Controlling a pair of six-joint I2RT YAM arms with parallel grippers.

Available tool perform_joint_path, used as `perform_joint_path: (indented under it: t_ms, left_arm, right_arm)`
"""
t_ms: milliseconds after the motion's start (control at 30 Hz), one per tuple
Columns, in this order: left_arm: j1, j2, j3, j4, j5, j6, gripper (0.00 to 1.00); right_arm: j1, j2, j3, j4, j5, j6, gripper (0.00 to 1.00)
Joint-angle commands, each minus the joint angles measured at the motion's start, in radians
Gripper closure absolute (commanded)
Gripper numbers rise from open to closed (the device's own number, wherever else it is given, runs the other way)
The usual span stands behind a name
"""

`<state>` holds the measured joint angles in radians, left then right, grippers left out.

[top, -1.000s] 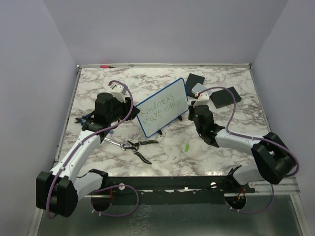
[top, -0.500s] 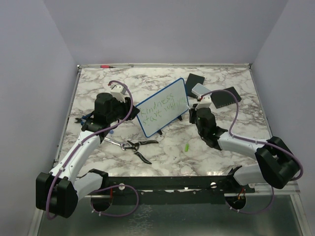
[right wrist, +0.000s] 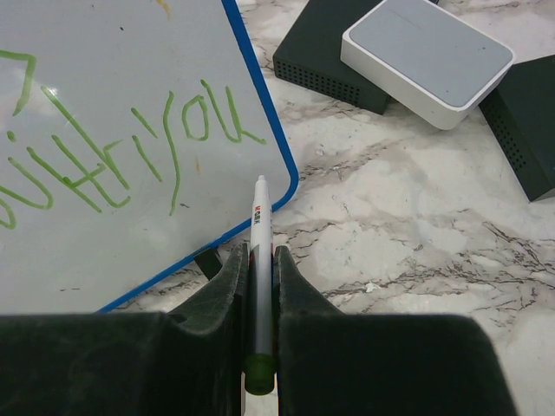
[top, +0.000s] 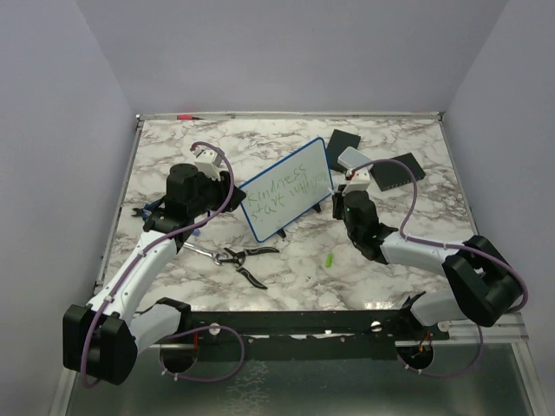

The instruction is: Write a sentence on the whiteboard

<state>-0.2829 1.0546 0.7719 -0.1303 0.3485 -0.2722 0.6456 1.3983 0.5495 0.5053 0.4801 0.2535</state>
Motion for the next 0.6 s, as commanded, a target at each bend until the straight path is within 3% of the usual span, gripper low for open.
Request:
perform_joint_path:
  t_ms: [0,567]
  left_arm:
    - [0.004,-0.016,-0.008,-0.001,0.012,0.009,0.63]
    - [0.005,-0.019,-0.007,-0.002,0.012,0.012,0.64]
  right_arm:
    - [-0.005,0.023,-0.001,0.042,-0.01,-0.003,0.99]
    - [-0.005,0.053,0.02,0.063,-0.009,-0.017,0.99]
